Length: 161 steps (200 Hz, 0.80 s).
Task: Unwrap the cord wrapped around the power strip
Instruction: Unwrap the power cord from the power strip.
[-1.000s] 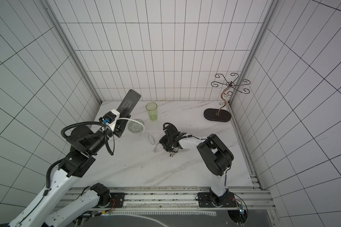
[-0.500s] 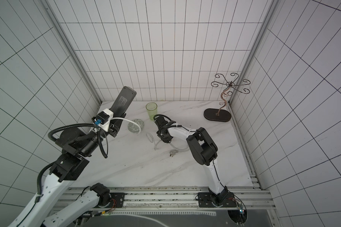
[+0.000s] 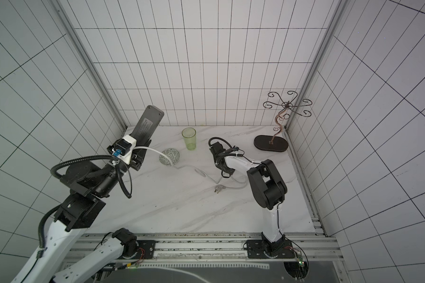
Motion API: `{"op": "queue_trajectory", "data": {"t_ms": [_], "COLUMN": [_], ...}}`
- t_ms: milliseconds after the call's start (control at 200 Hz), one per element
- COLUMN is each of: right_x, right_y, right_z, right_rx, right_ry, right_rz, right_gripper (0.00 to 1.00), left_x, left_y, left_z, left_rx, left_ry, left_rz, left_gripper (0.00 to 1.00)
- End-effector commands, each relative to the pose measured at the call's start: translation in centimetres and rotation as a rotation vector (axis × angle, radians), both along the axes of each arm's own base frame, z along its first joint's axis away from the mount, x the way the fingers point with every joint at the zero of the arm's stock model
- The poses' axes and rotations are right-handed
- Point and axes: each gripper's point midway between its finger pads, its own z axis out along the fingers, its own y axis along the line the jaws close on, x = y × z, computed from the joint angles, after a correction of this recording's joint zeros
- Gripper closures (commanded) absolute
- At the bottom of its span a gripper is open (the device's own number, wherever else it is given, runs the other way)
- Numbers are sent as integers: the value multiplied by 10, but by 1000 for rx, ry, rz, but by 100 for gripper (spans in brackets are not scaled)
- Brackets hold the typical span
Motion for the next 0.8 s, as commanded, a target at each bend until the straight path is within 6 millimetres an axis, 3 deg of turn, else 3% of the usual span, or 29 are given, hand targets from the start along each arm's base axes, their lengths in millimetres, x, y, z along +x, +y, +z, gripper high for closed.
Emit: {"op": "queue_trajectory", "data": {"t_ms": [0, 80, 190, 285, 425, 500, 575, 800], "right_x": [-19, -21, -14, -6, -11, -31, -58, -145], "right_y": [-56, -54, -39, -27, 15, 50, 80, 140], "right_z": [-4, -5, 20, 72, 172, 210, 234, 270], "right_rx": [-102, -50, 15, 55, 73, 140, 191, 338], "right_ry": [23, 21, -52, -208, -545, -685, -825, -1064], "right_rz": [23, 79, 168, 242, 515, 749, 955, 1445], "right_gripper": [100, 100, 69, 51, 46, 46, 48, 51], "left_x": [-6, 1, 8, 11, 12, 14, 15, 16], "left_y": [10, 7, 4, 1, -4, -8, -12, -21], "left_z": [19, 8, -1, -2, 0, -2, -4, -10], "left_rx": [-32, -16, -11, -4, 2, -1, -7, -10], "left_ry": [-67, -46, -16, -9, -10, -2, 6, 19], "left_rz": [35, 36, 38, 33, 10, -7, -24, -71], "left_gripper": [100, 100, 100, 100, 100, 100, 100, 100]}}
